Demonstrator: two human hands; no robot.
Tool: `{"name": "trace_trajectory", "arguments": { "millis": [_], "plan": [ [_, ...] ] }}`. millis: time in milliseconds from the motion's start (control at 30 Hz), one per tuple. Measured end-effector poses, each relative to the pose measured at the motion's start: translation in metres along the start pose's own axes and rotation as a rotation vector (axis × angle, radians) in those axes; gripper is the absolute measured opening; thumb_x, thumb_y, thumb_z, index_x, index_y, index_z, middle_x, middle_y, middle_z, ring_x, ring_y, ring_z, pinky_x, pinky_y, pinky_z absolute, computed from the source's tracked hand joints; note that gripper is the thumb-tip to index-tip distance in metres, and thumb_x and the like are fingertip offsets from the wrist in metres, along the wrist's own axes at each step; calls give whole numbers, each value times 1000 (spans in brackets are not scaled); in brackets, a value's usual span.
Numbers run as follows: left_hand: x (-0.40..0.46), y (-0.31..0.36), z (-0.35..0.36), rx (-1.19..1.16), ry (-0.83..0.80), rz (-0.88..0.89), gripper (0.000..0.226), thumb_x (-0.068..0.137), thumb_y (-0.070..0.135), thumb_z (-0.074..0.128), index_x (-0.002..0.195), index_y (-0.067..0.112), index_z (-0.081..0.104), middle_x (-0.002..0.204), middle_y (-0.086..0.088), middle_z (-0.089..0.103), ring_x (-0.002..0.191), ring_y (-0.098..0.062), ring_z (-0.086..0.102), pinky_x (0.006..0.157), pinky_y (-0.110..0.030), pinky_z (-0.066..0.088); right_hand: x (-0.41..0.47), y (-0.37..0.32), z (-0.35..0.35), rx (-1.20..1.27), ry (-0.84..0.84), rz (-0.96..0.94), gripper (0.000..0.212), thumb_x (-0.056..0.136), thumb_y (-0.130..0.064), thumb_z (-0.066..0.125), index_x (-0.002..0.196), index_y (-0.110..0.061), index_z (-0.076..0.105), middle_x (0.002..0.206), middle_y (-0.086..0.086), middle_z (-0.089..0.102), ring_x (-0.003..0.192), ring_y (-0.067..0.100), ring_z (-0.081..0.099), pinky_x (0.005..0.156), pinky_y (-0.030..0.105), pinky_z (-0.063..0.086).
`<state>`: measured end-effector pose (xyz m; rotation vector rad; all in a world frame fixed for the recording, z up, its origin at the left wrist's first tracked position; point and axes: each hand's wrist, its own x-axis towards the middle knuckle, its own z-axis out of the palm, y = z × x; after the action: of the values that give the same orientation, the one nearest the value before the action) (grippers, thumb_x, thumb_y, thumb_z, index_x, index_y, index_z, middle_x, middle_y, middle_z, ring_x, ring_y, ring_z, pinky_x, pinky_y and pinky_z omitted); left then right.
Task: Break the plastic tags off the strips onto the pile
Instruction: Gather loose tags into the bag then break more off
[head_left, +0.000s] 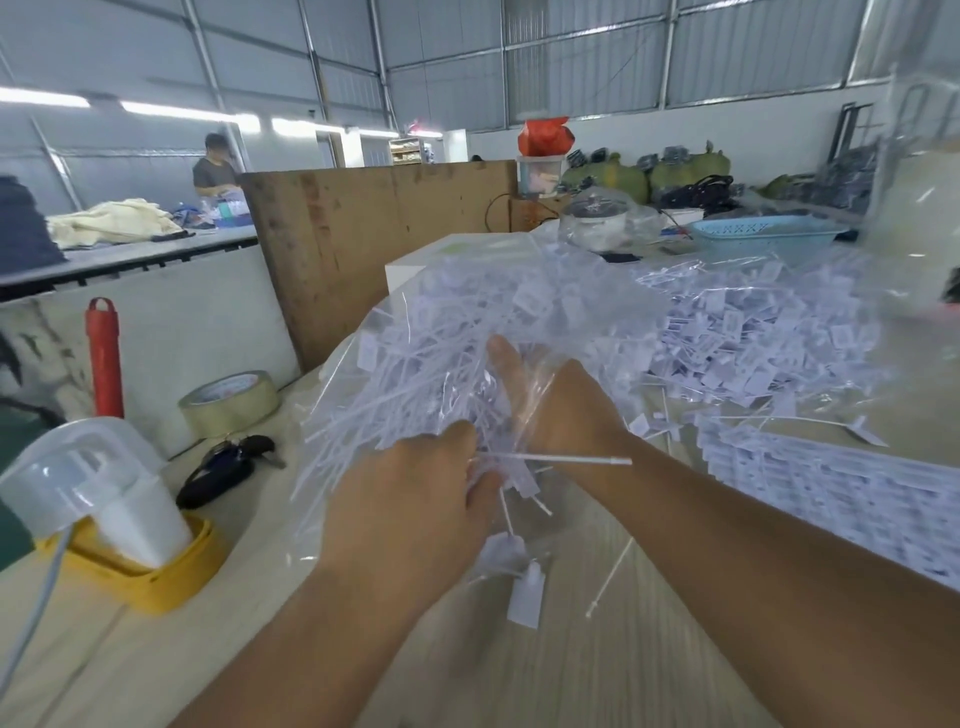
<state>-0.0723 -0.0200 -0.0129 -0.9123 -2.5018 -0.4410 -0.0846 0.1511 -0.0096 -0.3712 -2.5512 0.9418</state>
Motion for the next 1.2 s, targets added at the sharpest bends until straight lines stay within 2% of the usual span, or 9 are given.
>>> {"name": "trace_trajectory", "arguments": {
  "millis": [67,267,367,433,600,700,867,1067,1200],
  "plan": [
    [13,0,6,81,-15,-20,32,93,40,47,69,27,30,58,8,41,48,-7,37,42,-23,24,-4,-2,-3,148,-16,-64,64,88,-69,32,53,-18,48,39,-10,48,41,1,50,59,29,40],
    [34,-13,22,170,-89,-149,17,93,23,45,80,28,35,61,7,35,55,-15,39,48,-26,28,-30,22,-27,56,-265,-171,46,93,-61,29,74,-27,55,69,-9,59,68,3,57,69,27,40],
    [32,-18,27,196,-136,-208,7,94,22,43,93,28,47,70,5,45,72,-24,55,57,-29,37,-38,40,-38,-9,-349,-166,26,101,-35,45,118,-24,61,79,3,67,68,14,63,66,37,48],
    [31,-19,29,220,-158,-219,13,94,23,43,103,26,51,81,2,55,82,-26,60,60,-29,39,-45,51,-46,1,-343,-147,40,98,-26,53,137,-36,48,87,8,69,67,15,64,68,35,53],
    [23,-8,20,213,-153,-191,11,90,31,44,88,24,36,69,6,43,62,-16,48,47,-25,31,-39,78,-78,-93,7,-71,24,88,-7,55,91,-28,67,85,-2,69,70,18,64,64,30,51],
    [15,5,14,204,-68,-114,18,87,38,43,85,25,30,70,7,40,54,-9,39,43,-25,24,-37,92,-75,-565,-195,-35,24,92,-21,51,113,-16,62,114,6,54,112,25,52,95,33,44],
    [8,28,13,163,99,95,32,84,56,43,95,26,41,81,9,39,73,-13,39,52,-27,29,-44,87,-60,-688,-276,-68,30,99,-31,36,106,-12,58,102,5,49,99,23,52,86,35,46],
    [4,16,37,201,-129,135,23,94,31,46,117,26,43,96,6,51,92,-16,56,63,-28,34,-48,72,-63,-642,-500,-104,16,92,-13,48,95,-3,61,97,8,55,88,23,60,77,38,51],
    [3,15,38,184,-88,124,44,87,52,47,122,25,43,115,4,49,104,-17,51,79,-29,43,-54,66,-72,-699,-506,-191,13,88,-11,51,93,-9,63,99,4,58,93,22,59,83,39,51]
  ]
}}
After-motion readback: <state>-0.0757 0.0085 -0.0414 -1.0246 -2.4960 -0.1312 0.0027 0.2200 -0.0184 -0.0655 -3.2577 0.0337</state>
